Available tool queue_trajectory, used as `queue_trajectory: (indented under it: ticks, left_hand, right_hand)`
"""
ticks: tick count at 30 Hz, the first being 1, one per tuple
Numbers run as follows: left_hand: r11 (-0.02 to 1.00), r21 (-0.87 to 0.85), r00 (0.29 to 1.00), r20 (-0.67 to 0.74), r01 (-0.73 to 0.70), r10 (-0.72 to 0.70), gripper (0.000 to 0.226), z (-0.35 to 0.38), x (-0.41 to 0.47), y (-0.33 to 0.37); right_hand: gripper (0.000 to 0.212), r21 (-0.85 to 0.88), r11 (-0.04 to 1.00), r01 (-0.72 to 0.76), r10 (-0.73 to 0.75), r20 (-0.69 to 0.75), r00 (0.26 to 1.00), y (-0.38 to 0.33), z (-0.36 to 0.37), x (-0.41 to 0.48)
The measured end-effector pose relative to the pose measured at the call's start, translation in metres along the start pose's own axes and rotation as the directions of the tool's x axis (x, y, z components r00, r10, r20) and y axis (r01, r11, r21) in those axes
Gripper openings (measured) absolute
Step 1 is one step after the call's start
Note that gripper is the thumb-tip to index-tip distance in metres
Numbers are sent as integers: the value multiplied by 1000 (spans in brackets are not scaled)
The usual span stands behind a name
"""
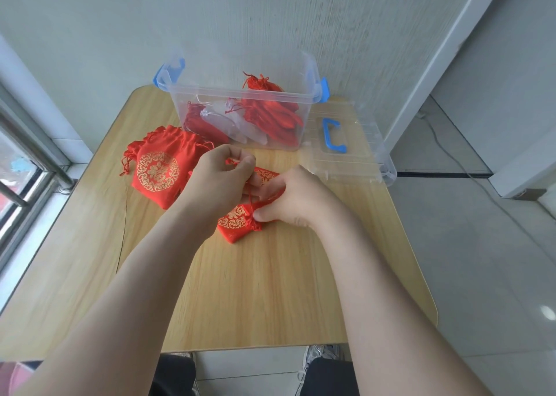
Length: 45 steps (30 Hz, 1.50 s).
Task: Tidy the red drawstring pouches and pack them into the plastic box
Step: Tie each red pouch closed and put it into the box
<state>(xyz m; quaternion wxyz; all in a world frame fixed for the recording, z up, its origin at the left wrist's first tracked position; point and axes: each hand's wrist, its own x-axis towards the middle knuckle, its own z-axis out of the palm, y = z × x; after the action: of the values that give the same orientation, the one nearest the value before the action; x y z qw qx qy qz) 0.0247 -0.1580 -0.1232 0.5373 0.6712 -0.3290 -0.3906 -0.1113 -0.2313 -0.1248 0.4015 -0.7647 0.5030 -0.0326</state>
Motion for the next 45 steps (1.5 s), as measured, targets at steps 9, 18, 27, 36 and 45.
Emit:
queue_trajectory:
  ticks: [9, 18, 27, 36, 45]
  left_hand:
    - [1000, 14, 999, -48, -8, 9, 12, 2, 3, -6]
    - [997, -10, 997, -25, 72, -72, 13, -1, 5, -6]
    - [981, -121, 987, 59, 153, -146, 18, -6, 5, -4]
    - [974, -138, 983, 65, 177, -169, 19, -6, 7, 1]
    - [988, 73, 988, 53, 139, -143, 19, -3, 7, -5]
  right_hand:
    - [11, -96, 995, 12, -7, 54, 999, -1, 8, 6]
    - [27, 318, 948, 7, -25, 51, 998, -9, -5, 3]
    - [13, 480, 877, -17, -4, 44, 999, -10, -1, 5]
    - [12, 622, 782, -41, 96, -54, 994, -12, -4, 8]
    - [20, 666, 746, 2, 139, -158, 978, -9, -6, 12]
